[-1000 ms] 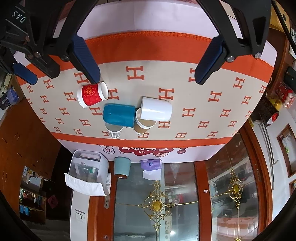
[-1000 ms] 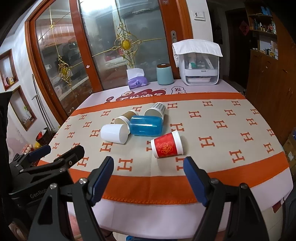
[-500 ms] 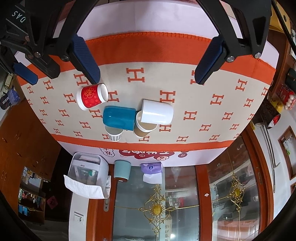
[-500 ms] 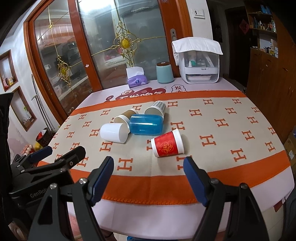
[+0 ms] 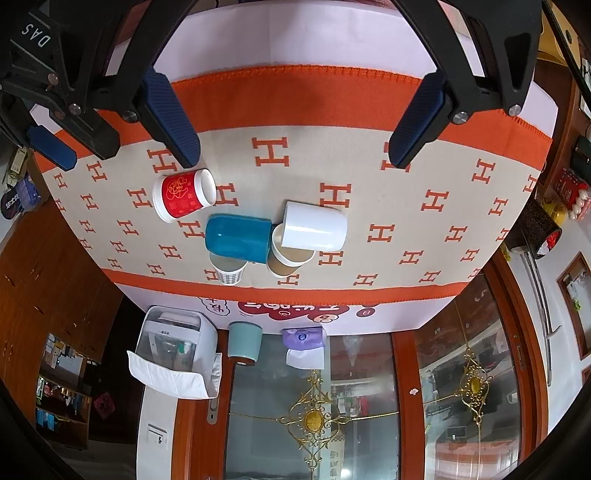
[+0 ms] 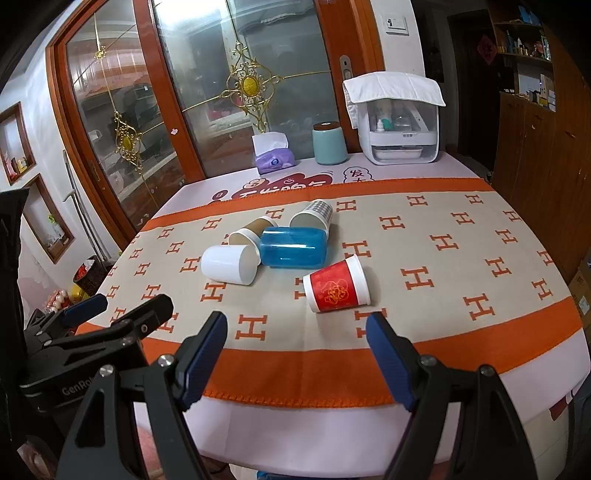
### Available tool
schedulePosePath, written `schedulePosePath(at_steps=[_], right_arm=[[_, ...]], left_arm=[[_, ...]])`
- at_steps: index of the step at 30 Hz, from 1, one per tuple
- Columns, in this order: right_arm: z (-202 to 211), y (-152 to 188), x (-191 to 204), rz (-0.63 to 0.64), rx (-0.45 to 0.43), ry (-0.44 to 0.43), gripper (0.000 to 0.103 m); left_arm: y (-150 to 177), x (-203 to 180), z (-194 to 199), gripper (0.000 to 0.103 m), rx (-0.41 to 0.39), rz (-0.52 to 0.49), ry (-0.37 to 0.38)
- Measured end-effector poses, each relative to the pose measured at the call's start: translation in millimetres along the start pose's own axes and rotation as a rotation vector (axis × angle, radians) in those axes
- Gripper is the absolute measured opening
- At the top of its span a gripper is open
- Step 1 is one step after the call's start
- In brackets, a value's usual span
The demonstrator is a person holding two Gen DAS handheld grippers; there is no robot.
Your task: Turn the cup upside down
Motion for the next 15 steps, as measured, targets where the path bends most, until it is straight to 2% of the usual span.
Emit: schedulePosePath(at_steps=[15], right_arm=[[-1.5,-0.6,-0.8,-0.001,0.005,-0.002,0.078]], left_arm=[[3.2,2.6,-4.9,0.101,0.017,0.004,0.0]])
Point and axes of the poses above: each gripper's, at about its wrist camera, not at the fingertips, and z roughly against the way its jaws point, x to its left, y to its underside, the point moved 8 cm from there along -z, roughly the way its jaws point, and after that the axes turned 7 degrees about x, right-handed, at the moved point
